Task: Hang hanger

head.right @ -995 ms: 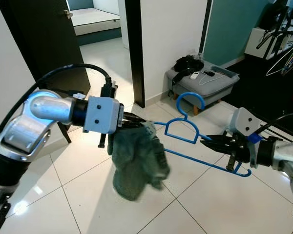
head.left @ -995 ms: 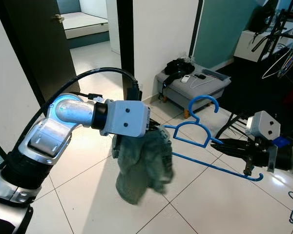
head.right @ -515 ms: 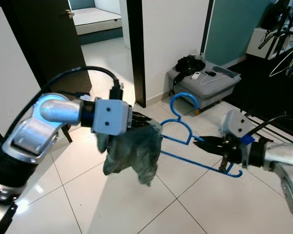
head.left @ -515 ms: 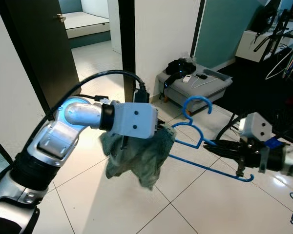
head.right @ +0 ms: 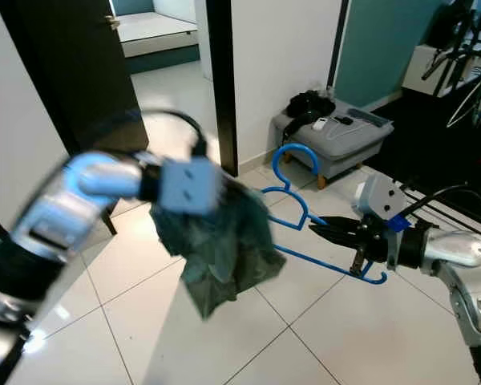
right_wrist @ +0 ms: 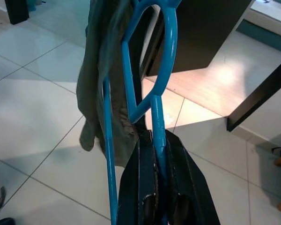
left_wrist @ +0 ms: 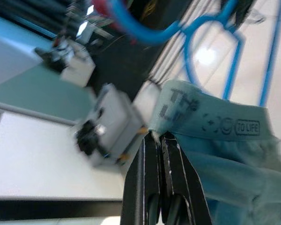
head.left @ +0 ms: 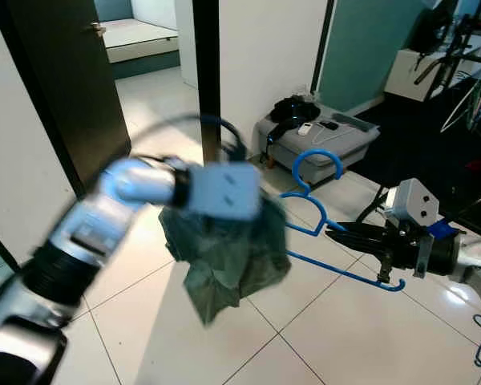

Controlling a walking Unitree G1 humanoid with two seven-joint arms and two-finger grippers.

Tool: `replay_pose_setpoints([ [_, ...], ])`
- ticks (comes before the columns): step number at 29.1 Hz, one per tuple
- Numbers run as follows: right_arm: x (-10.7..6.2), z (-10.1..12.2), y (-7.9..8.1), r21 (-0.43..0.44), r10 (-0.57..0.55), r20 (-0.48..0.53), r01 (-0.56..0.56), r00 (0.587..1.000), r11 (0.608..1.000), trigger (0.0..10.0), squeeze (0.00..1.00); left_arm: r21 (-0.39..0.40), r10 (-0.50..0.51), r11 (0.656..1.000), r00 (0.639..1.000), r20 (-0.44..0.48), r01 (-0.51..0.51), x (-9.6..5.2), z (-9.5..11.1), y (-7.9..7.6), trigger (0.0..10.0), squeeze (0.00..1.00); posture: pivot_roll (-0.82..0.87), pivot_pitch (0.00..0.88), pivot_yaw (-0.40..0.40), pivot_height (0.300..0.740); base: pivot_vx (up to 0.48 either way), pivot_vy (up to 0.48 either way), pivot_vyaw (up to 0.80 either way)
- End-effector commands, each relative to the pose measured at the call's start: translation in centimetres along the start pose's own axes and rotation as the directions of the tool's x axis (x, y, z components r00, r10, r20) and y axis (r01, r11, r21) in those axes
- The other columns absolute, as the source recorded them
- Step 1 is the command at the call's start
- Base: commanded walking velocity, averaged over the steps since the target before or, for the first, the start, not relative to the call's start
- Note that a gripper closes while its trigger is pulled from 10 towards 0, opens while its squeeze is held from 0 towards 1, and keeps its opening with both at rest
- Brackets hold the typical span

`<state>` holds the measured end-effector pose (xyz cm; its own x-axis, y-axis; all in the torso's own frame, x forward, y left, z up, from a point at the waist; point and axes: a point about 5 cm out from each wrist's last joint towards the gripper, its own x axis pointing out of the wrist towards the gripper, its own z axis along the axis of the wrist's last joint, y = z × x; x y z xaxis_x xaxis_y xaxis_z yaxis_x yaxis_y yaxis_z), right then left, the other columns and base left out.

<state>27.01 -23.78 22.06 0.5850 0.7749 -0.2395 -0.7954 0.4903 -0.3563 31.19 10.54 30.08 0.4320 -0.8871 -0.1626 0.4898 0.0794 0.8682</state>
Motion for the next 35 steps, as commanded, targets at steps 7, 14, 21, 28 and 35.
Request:
replay_pose_setpoints([
  [7, 0.3, 0.0, -0.4, -0.016, -0.027, 0.008, 0.027, 1.000, 0.999, 10.0, 0.00, 0.030, -0.009, 1.000, 1.000, -0.026, 0.009, -0.5, -0.2, -0.2, 10.0, 0.00, -0.06, 0.000, 0.010, 0.740, 0.000, 0.000, 0.00],
  [14, 0.5, 0.0, -0.3, -0.016, -0.010, 0.009, 0.010, 1.000, 1.000, 10.0, 0.00, 0.043, -0.021, 0.999, 0.999, 0.037, 0.019, 0.0, 0.5, -0.5, 10.0, 0.00, -0.06, 0.000, 0.005, 0.740, 0.000, 0.000, 0.00],
  [21, 0.9, 0.1, -0.1, -0.016, 0.007, 0.021, -0.007, 1.000, 1.000, 10.0, 0.00, 0.034, -0.099, 0.995, 0.978, 0.183, 0.094, 1.7, 2.6, -1.9, 10.0, 0.00, -0.06, 0.000, 0.005, 0.740, 0.000, 0.000, 0.00],
  [28, 1.8, 0.1, -0.1, -0.018, -0.014, 0.042, 0.015, 0.999, 1.000, 10.0, 0.00, 0.035, -0.173, 0.985, 0.944, 0.280, 0.170, 3.2, 4.3, -3.7, 10.0, 0.00, -0.06, 0.000, 0.007, 0.740, 0.000, 0.000, 0.00],
  [35, 2.2, 0.3, -0.3, -0.024, -0.042, 0.061, 0.044, 0.997, 0.999, 10.0, 0.00, 0.036, -0.166, 0.986, 0.954, 0.251, 0.162, 3.4, 3.9, -3.9, 10.0, 0.00, -0.07, 0.000, 0.010, 0.740, 0.000, 0.000, 0.00],
])
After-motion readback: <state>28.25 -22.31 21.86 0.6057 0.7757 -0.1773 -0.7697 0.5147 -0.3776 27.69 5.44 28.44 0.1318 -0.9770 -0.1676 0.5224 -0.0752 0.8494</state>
